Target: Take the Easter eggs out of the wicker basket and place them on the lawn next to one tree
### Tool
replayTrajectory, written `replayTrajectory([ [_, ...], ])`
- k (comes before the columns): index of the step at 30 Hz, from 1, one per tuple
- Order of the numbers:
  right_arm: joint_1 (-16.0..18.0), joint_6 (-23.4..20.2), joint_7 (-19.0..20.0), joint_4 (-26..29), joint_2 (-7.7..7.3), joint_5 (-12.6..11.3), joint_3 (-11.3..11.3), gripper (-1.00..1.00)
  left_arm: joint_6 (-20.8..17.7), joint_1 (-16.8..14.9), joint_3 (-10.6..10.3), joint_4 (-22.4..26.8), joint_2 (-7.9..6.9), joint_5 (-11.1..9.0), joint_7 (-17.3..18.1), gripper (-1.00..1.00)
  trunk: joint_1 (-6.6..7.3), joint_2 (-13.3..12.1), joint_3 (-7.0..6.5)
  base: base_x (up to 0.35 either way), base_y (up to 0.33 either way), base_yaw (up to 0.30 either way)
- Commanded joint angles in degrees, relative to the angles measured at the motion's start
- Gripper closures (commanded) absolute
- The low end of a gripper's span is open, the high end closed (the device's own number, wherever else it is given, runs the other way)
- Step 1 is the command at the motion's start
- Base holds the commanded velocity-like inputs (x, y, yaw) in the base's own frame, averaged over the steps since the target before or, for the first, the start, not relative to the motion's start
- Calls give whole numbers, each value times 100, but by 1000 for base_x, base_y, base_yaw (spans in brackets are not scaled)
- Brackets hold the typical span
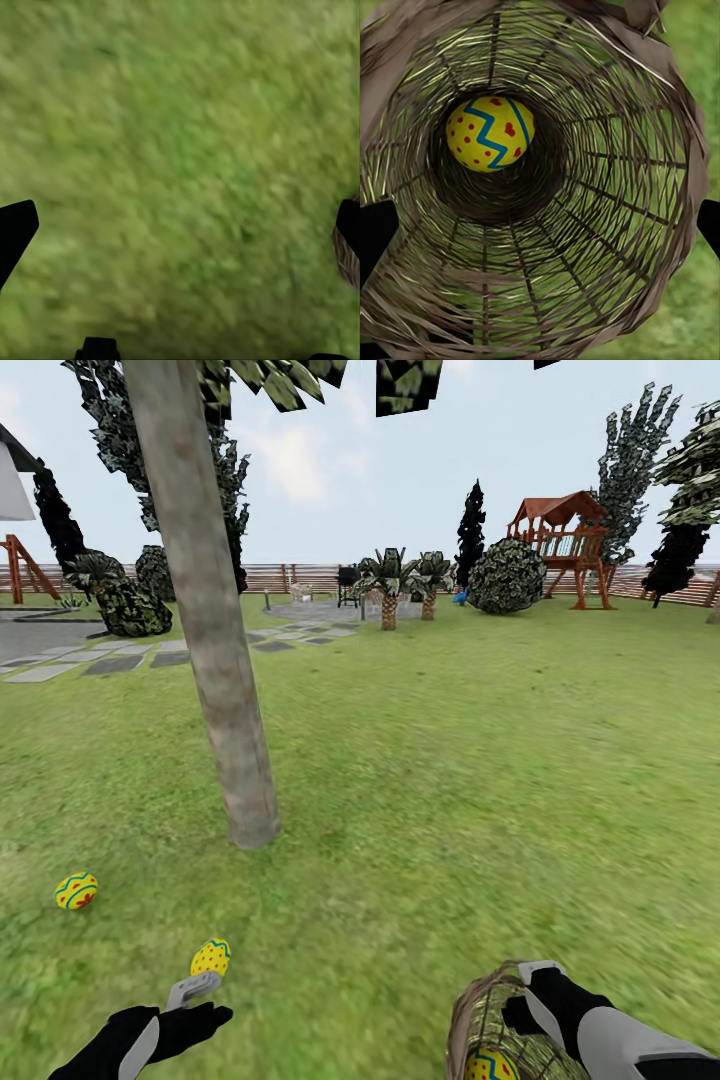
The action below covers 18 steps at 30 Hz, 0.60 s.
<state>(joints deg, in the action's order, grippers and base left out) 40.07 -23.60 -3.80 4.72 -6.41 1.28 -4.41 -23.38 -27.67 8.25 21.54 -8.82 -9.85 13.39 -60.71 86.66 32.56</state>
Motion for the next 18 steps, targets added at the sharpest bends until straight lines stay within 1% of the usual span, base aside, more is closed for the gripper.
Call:
replayTrajectory([
  [1, 1, -41, -3, 12, -1, 12, -43, -100, -51, -2, 37, 8, 3, -30, 15, -100, 0, 3, 6, 15, 0, 0],
  [14, 1, -40, -1, 12, -1, 6, -43, -100, -44, -2, 37, 0, 22, -37, 14, -100, 0, 3, 6, 1, 0, 0],
  [18, 1, -40, -3, 12, -1, 7, -43, -100, -44, -2, 37, -1, 45, -40, 14, -100, 0, 3, 6, -110, 0, 0],
])
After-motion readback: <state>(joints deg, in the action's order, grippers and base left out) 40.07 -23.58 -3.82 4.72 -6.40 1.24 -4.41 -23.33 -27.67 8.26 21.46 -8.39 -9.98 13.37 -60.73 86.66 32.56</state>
